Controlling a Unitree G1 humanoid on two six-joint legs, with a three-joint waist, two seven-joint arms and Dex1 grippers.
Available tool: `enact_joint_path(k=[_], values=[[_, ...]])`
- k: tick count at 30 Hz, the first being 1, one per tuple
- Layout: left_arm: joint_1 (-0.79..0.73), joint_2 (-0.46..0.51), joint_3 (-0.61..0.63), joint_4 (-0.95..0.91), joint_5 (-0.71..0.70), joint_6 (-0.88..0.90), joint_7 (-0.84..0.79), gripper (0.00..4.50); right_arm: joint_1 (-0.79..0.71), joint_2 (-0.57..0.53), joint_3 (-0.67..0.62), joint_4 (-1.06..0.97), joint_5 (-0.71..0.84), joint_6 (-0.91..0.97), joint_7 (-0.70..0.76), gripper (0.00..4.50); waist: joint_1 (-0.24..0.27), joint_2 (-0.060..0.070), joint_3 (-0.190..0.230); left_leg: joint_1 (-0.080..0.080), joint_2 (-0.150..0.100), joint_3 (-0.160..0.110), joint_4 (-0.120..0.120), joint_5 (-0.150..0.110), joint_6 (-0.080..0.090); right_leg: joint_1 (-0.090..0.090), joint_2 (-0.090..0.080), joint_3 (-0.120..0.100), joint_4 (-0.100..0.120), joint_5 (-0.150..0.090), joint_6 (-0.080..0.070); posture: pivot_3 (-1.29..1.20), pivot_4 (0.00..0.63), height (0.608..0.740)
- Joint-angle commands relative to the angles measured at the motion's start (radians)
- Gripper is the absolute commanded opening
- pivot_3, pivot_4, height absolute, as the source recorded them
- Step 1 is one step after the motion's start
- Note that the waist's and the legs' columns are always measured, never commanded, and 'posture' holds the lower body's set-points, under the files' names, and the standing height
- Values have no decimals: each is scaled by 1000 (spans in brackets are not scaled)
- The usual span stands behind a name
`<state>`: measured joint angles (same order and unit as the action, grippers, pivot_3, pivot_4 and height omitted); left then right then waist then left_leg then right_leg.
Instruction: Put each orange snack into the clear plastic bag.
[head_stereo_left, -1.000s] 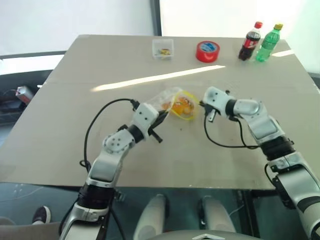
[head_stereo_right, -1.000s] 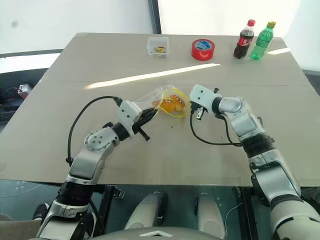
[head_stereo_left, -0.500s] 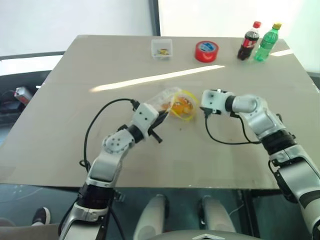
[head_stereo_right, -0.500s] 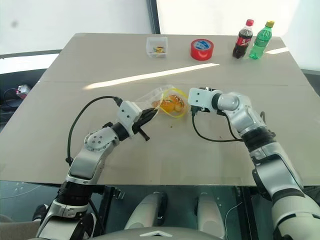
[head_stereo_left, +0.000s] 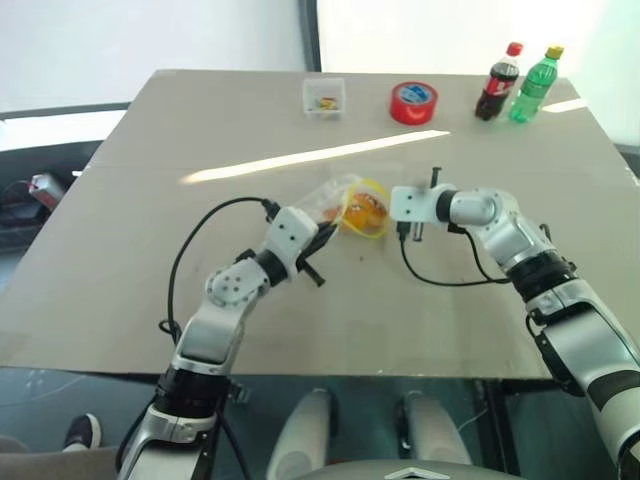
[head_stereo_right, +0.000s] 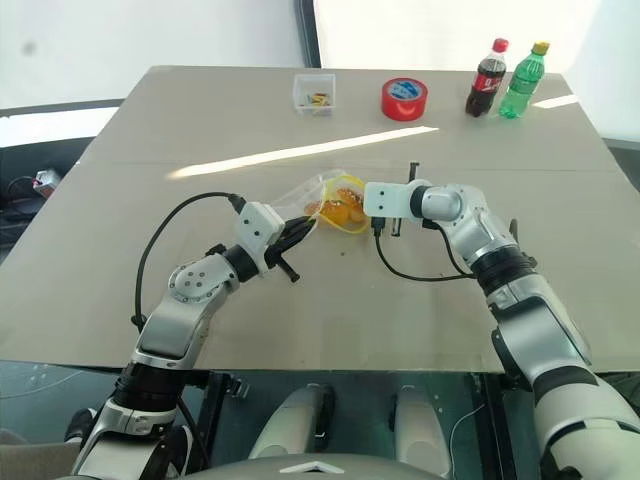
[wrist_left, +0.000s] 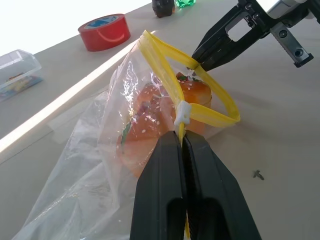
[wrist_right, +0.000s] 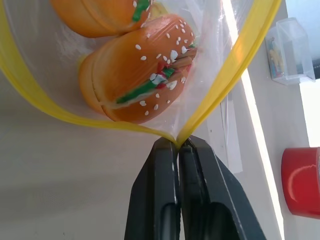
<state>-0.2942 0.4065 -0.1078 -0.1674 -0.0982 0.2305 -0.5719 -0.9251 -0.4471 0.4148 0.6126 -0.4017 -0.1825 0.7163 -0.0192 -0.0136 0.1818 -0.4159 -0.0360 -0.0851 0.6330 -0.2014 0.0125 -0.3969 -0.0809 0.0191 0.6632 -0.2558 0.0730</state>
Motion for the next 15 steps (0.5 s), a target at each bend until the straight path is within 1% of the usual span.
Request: enact_joint_path(k=[1,3,7,11,15], values=[[-11,2,3,-14,7,-32,-1,0,-26,-7,-15,-8,-1,-19,-5,65,0,0,0,0,0,0,0,0,0,0,0,0,0,0,0,0,150,740],[-17,5,1,-10,11,-40,-3,0,-30,-15,-29,-12,1,-14,-13,65,0,0,0,0,0,0,0,0,0,0,0,0,0,0,0,0,150,740],[-52,21,7,-8,22,-56,-8,0,-56,-75,-75,-47,18,8,0,65,5,0,0,0,0,0,0,0,0,0,0,0,0,0,0,0,150,740],[-122,43,17,-29,11,-2,-22,0,-72,-177,-154,-174,93,98,108,65,7,1,1,-1,-1,-1,0,0,0,0,-1,-1,0,0,0,0,150,740],[-182,57,9,-34,12,17,-37,0,-73,-250,-214,-306,155,198,189,65,1,1,1,-1,-1,0,0,0,0,0,0,-1,-1,0,0,0,150,740]])
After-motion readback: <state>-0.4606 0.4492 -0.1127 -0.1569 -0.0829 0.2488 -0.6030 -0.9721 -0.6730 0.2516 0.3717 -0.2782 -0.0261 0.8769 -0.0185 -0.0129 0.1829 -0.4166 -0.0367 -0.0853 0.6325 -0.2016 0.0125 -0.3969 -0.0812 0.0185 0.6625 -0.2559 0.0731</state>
